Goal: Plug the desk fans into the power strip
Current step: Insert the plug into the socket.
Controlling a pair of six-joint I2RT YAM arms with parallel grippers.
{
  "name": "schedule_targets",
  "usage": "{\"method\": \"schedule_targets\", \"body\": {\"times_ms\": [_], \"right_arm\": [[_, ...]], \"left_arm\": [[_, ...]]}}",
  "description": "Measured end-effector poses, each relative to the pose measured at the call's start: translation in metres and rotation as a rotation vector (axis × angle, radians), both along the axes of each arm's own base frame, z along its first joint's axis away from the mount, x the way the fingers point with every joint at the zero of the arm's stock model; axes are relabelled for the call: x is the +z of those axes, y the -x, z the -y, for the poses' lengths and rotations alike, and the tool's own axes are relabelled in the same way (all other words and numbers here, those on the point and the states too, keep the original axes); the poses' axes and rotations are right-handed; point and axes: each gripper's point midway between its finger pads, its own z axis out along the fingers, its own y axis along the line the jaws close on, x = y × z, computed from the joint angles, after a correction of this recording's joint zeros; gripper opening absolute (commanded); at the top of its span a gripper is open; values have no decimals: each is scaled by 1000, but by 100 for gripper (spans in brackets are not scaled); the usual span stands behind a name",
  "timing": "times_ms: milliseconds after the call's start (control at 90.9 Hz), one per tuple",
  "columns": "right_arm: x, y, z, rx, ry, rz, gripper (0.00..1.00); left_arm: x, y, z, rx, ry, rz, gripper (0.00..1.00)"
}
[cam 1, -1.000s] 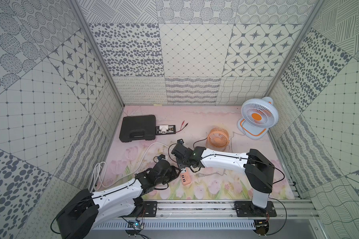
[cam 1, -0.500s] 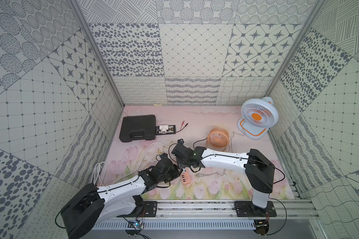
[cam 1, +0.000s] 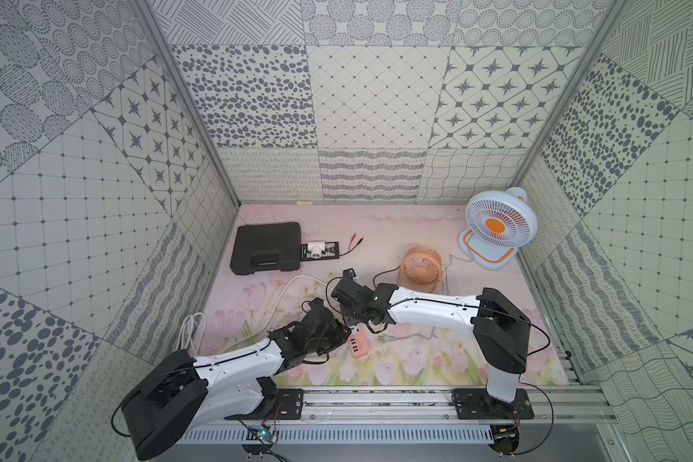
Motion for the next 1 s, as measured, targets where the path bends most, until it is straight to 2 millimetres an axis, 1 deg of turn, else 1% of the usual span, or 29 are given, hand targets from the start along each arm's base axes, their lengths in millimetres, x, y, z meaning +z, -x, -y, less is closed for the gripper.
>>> {"method": "schedule_targets", "body": {"times_ms": [440, 528, 781, 1001], "right_arm": [[0, 0, 0, -3, 0, 3, 0], [3, -1, 0, -3, -4, 6, 4], [14, -3, -1, -3, -4, 10, 26], [16, -2, -1, 1, -6, -11, 37]], "left_arm": [[-2, -1, -2, 8, -11, 0, 18], [-2, -2, -2, 11, -12, 3, 17], [-2, -5, 0, 13, -7, 12, 17], [0, -5, 0, 13, -4, 19, 17]]}}
